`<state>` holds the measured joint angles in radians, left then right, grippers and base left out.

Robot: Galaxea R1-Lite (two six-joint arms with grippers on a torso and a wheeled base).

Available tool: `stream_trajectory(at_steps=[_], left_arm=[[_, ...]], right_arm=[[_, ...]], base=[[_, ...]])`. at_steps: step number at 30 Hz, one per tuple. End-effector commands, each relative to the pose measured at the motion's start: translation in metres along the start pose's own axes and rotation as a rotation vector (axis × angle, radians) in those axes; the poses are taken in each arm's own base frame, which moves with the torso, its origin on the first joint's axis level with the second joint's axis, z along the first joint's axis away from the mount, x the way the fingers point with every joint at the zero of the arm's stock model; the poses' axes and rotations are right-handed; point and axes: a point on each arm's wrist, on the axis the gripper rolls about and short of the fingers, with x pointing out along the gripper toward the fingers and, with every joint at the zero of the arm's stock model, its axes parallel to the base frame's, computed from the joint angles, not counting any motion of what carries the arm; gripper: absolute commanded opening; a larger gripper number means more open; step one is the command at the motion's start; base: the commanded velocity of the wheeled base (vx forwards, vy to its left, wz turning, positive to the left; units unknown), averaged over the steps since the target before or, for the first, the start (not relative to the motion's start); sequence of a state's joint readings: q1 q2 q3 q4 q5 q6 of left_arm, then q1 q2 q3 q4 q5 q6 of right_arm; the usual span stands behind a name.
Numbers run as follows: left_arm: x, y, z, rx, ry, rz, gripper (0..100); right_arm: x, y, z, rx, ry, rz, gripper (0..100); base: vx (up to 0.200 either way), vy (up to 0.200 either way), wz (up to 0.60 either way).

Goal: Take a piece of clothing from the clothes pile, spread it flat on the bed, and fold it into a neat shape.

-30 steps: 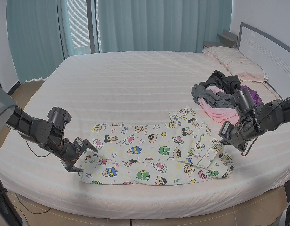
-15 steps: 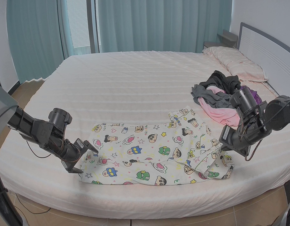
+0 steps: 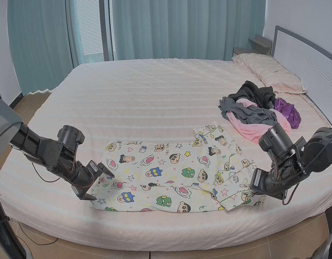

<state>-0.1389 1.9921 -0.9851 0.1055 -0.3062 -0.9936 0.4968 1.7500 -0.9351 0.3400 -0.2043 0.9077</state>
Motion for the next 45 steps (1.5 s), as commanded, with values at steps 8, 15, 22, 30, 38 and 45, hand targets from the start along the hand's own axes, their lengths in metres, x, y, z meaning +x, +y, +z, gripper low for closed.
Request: stream_trajectory(at_steps=[8, 15, 22, 30, 38, 45], left_arm=[[0.001, 0.000, -0.001, 0.002, 0.003, 0.004, 100], [0.001, 0.000, -0.001, 0.002, 0.003, 0.004, 100], [-0.001, -0.001, -0.001, 0.004, -0.001, -0.002, 100], [-0.002, 0.000, 0.001, -0.001, -0.005, -0.002, 100], [-0.003, 0.001, 0.001, -0.002, -0.008, -0.003, 100], [-0.003, 0.001, 0.001, -0.001, -0.006, -0.003, 100]], right_arm=[[0.003, -0.015, -0.017, -0.037, 0.046, -0.045, 100], [0.004, -0.012, -0.014, -0.046, 0.044, -0.026, 100], [0.036, 0.016, -0.007, -0.034, 0.037, 0.111, 100], [0.088, 0.031, 0.001, -0.041, 0.077, 0.093, 100], [0.130, 0.028, 0.034, 0.022, 0.070, 0.053, 100], [0.141, 0.025, 0.045, 0.047, 0.062, 0.046, 100]], base=[[0.000, 0.000, 0.00], [0.000, 0.000, 0.00], [0.000, 0.000, 0.00], [0.000, 0.000, 0.00], [0.000, 0.000, 0.00], [0.000, 0.000, 0.00]])
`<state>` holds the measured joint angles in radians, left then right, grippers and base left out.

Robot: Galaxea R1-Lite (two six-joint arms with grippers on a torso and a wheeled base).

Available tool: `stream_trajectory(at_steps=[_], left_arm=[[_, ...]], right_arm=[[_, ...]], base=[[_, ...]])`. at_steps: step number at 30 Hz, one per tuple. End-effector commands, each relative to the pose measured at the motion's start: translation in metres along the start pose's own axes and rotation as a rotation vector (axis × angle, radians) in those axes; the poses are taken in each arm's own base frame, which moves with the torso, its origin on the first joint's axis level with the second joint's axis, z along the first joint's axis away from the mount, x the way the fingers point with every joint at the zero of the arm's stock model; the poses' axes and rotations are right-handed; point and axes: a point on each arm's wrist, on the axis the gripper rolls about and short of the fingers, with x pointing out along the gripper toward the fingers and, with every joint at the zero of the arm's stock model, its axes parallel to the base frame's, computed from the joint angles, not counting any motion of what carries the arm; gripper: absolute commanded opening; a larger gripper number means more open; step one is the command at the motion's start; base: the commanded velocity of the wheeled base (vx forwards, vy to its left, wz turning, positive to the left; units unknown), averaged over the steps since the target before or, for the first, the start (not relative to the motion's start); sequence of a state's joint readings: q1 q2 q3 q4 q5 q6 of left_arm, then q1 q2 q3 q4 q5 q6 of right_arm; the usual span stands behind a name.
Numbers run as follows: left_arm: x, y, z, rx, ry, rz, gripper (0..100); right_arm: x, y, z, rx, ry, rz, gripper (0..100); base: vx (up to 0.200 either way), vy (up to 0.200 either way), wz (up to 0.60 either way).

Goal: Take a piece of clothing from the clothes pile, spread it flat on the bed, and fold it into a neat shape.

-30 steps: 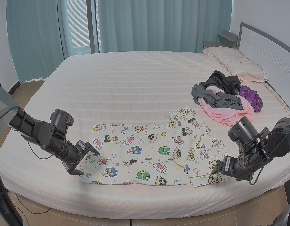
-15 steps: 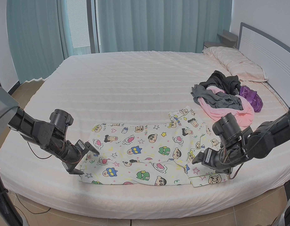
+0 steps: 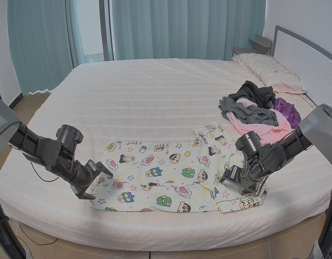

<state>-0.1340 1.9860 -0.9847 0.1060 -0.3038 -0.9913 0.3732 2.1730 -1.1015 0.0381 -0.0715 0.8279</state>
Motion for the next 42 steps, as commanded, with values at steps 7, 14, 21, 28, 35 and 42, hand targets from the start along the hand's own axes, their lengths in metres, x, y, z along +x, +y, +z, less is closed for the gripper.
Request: stream_trajectory(at_steps=[7, 14, 21, 28, 35, 42], left_arm=[[-0.001, 0.000, 0.000, 0.007, -0.001, -0.003, 100], [-0.002, 0.016, -0.002, 0.108, -0.018, 0.003, 100], [0.003, 0.034, 0.004, 0.375, -0.032, -0.001, 100], [0.013, 0.046, 0.011, 0.618, -0.010, -0.042, 100], [0.019, 0.050, 0.011, 0.664, 0.031, -0.066, 100], [0.025, 0.054, 0.012, 0.659, 0.040, -0.046, 0]], right_arm=[[0.015, -0.003, 0.010, 0.029, -0.026, 0.018, 100], [-0.037, -0.007, 0.021, 0.057, -0.079, 0.129, 100], [-0.064, -0.029, -0.001, 0.035, -0.064, 0.119, 100], [-0.059, -0.044, -0.018, -0.009, -0.089, 0.132, 100], [-0.057, -0.045, -0.022, -0.025, -0.084, 0.133, 100], [-0.055, -0.041, -0.025, -0.040, -0.077, 0.138, 100]], base=[[0.000, 0.000, 0.00], [0.000, 0.000, 0.00], [0.000, 0.000, 0.00], [0.000, 0.000, 0.00], [0.000, 0.000, 0.00], [0.000, 0.000, 0.00]])
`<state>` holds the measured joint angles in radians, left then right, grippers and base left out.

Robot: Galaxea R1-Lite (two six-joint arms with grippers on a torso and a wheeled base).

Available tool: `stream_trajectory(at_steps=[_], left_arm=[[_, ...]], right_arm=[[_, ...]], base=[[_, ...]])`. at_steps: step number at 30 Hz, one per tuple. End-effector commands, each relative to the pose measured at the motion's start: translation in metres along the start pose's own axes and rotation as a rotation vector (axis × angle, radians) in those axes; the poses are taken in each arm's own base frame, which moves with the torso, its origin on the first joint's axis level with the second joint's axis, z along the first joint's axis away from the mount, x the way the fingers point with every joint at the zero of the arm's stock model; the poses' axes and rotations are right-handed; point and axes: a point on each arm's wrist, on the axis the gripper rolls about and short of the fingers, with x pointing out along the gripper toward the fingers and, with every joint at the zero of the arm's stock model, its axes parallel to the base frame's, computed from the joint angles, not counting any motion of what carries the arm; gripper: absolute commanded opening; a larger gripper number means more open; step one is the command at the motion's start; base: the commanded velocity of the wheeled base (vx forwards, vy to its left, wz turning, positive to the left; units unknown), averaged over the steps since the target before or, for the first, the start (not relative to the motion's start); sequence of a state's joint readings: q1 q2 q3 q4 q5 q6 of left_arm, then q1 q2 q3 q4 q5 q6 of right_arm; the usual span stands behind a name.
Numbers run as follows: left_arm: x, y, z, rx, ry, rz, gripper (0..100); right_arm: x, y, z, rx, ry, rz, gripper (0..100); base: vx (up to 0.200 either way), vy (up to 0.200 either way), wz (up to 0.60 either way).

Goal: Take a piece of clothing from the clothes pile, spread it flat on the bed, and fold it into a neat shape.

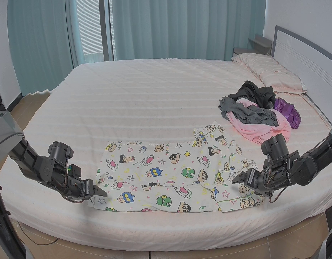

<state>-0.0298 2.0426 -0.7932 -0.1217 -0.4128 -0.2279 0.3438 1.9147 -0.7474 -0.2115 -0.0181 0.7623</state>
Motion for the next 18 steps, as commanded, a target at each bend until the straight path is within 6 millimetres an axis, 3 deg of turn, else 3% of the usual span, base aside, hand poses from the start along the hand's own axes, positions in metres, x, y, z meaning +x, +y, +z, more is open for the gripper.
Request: stream_trajectory(at_steps=[1, 18], left_arm=[[0.005, 0.004, -0.003, -0.013, 0.022, 0.011, 0], [-0.005, 0.008, -0.027, -0.030, 0.056, 0.077, 0]], right_arm=[[0.001, 0.002, -0.001, -0.006, 0.003, 0.003, 100], [0.012, 0.003, -0.004, -0.012, 0.024, -0.012, 100]], base=[[0.000, 0.000, 0.00], [0.000, 0.000, 0.00]])
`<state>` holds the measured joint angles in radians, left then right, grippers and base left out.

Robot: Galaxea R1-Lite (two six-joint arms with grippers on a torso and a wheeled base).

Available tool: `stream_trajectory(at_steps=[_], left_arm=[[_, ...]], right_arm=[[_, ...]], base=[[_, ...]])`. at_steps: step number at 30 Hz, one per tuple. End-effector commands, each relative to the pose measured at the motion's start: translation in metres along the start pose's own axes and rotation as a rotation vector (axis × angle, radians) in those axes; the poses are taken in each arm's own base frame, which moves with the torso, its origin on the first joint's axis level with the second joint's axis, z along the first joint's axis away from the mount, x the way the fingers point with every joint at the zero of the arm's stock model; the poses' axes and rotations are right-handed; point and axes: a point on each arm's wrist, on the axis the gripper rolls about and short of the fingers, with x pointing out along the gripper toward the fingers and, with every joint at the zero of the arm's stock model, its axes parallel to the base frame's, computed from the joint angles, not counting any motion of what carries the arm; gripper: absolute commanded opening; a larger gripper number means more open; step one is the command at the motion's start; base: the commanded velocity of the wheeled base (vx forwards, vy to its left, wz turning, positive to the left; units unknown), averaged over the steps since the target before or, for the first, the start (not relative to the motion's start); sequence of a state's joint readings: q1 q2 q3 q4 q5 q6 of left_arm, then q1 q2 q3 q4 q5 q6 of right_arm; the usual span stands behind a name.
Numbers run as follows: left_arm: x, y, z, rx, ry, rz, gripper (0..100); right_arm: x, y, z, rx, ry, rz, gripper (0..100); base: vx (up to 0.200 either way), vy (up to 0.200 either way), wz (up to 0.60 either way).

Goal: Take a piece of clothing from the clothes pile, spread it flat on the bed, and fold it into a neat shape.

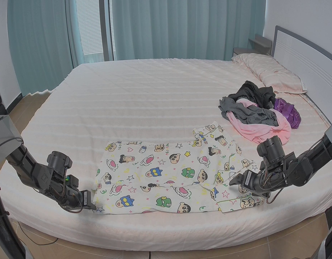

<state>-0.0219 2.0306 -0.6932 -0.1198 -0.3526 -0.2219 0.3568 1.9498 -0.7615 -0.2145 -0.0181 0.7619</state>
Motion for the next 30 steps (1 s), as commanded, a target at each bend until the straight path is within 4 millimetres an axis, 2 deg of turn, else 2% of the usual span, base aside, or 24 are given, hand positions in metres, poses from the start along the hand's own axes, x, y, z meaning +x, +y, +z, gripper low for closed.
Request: stream_trajectory(at_steps=[1, 2, 3, 10, 14, 16, 17, 20, 24, 30], left_arm=[[-0.006, -0.002, -0.004, 0.006, -0.005, -0.003, 0], [-0.006, -0.002, -0.005, 0.005, -0.004, -0.003, 0], [-0.006, -0.002, -0.005, 0.005, -0.004, -0.003, 100], [-0.010, -0.001, -0.006, 0.016, -0.014, -0.002, 100], [-0.022, -0.007, 0.005, 0.045, -0.082, -0.026, 100], [-0.022, -0.007, 0.005, 0.045, -0.082, -0.026, 100], [-0.025, -0.013, 0.016, 0.059, -0.116, -0.050, 100], [-0.025, -0.018, 0.027, 0.078, -0.139, -0.098, 100], [-0.019, -0.019, 0.034, 0.084, -0.133, -0.120, 100], [0.002, -0.018, 0.051, 0.099, -0.141, -0.145, 100]], right_arm=[[0.002, 0.000, 0.000, 0.000, 0.004, -0.003, 100], [0.002, 0.001, 0.000, 0.000, 0.001, -0.001, 100], [0.002, 0.001, 0.000, 0.000, 0.001, -0.001, 100], [-0.008, 0.000, 0.004, 0.007, -0.024, 0.016, 100], [-0.012, -0.002, 0.007, -0.005, -0.036, 0.017, 100], [-0.012, -0.002, 0.007, -0.005, -0.036, 0.017, 100], [-0.012, -0.004, 0.008, -0.009, -0.034, 0.016, 100], [-0.012, -0.005, 0.010, -0.009, -0.037, 0.017, 100], [-0.013, -0.011, 0.012, -0.028, -0.039, 0.008, 100], [-0.012, -0.028, 0.012, -0.048, -0.043, 0.038, 100]], base=[[0.000, 0.000, 0.00], [0.000, 0.000, 0.00], [0.000, 0.000, 0.00], [0.000, 0.000, 0.00], [0.000, 0.000, 0.00], [0.000, 0.000, 0.00], [0.000, 0.000, 0.00], [0.000, 0.000, 0.00], [0.000, 0.000, 0.00], [0.000, 0.000, 0.00]])
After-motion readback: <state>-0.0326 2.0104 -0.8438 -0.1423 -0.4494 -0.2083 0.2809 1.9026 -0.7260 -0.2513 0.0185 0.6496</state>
